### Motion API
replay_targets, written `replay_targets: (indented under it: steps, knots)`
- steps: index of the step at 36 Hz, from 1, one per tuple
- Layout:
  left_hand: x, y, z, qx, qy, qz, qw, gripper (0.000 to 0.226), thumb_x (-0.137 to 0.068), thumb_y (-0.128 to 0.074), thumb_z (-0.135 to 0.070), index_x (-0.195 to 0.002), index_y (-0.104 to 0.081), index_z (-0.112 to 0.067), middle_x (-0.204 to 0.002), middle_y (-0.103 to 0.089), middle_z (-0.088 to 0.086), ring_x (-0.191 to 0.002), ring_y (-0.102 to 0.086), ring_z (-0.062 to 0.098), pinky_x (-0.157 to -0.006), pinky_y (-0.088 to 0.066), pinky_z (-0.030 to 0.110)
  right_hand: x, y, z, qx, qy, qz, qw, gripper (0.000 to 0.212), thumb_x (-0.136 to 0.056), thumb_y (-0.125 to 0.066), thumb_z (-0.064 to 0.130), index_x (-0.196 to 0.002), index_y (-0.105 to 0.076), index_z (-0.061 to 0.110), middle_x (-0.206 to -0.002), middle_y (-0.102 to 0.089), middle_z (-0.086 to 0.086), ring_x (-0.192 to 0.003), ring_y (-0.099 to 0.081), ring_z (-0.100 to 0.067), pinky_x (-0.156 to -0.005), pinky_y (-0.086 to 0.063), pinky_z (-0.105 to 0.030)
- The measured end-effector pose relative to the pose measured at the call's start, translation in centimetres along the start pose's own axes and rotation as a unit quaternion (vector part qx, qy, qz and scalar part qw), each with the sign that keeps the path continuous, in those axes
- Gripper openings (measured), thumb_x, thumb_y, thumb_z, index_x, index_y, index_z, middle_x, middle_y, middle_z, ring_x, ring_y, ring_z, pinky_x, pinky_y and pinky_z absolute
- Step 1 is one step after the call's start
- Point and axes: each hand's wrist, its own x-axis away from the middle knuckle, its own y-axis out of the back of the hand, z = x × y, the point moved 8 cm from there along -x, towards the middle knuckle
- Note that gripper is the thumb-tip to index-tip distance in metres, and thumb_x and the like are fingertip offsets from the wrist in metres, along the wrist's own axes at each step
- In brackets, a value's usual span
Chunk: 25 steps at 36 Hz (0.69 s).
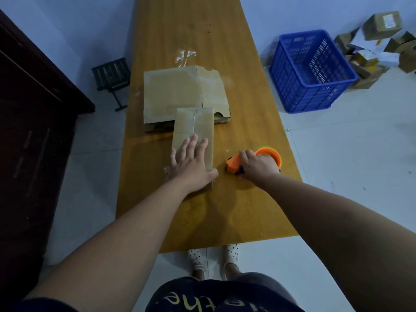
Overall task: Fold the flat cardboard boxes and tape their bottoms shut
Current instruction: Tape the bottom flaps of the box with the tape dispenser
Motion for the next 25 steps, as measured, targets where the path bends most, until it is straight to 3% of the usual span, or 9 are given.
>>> replay_targets:
  steps: [5, 9, 18, 22, 25]
  knots:
    - [0.2, 0.1, -0.2, 0.004, 0.009, -0.008, 1.0, 0.089, -0.088, -0.047, -0.053, -0.151, 0.012, -0.032, -0.157, 0.025, -0.005, -0.143, 0.025, 0.017, -0.115, 0.015, 0.047, -0.8, -0.4, -0.6, -0.083, -0.033, 0.011, 0.996, 0.072, -0.091, -0.059, 0.046, -0.146, -0.027, 0.012, -0.138, -0.047, -0.008, -0.117, -0.055, -0.028, -0.091, -0.045, -0.04]
    - [0.4, 0.2, -0.5, 0.002, 0.018, -0.012, 1.0, 0.088, -0.088, -0.047, -0.051, -0.151, 0.011, -0.031, -0.157, 0.026, -0.004, -0.143, 0.026, 0.016, -0.115, 0.014, 0.049, -1.1, -0.9, -1.0, -0.146, -0.061, 0.028, 0.987, 0.084, -0.089, -0.063, 0.042, -0.152, -0.015, 0.015, -0.146, -0.04, -0.009, -0.13, -0.045, -0.03, -0.1, -0.043, -0.043]
    - [0.4, 0.2, -0.6, -0.001, 0.013, -0.026, 1.0, 0.087, -0.088, -0.045, -0.051, -0.152, 0.01, -0.029, -0.158, 0.024, -0.003, -0.144, 0.024, 0.018, -0.115, 0.013, 0.049, -1.9, -1.0, -1.1, -0.215, -0.13, 0.068, 0.966, 0.078, -0.086, -0.068, 0.035, -0.149, -0.025, 0.017, -0.142, -0.04, -0.007, -0.129, -0.041, -0.032, -0.093, -0.046, -0.044]
    - [0.5, 0.3, -0.6, 0.0, 0.011, -0.029, 1.0, 0.087, -0.088, -0.045, -0.051, -0.151, 0.01, -0.029, -0.158, 0.023, -0.003, -0.144, 0.023, 0.019, -0.116, 0.013, 0.049, -2.2, -0.7, -1.1, -0.202, -0.139, 0.094, 0.965, 0.068, -0.084, -0.069, 0.04, -0.142, -0.039, 0.019, -0.136, -0.043, -0.008, -0.126, -0.043, -0.032, -0.091, -0.046, -0.045]
    - [0.7, 0.4, -0.7, 0.005, 0.004, -0.028, 1.0, 0.087, -0.089, -0.045, -0.05, -0.152, 0.01, -0.029, -0.158, 0.023, -0.002, -0.144, 0.023, 0.019, -0.116, 0.012, 0.05, -2.3, -0.6, -0.8, -0.215, -0.138, 0.105, 0.961, 0.071, -0.084, -0.07, 0.04, -0.144, -0.035, 0.025, -0.139, -0.037, -0.01, -0.127, -0.04, -0.033, -0.088, -0.046, -0.044]
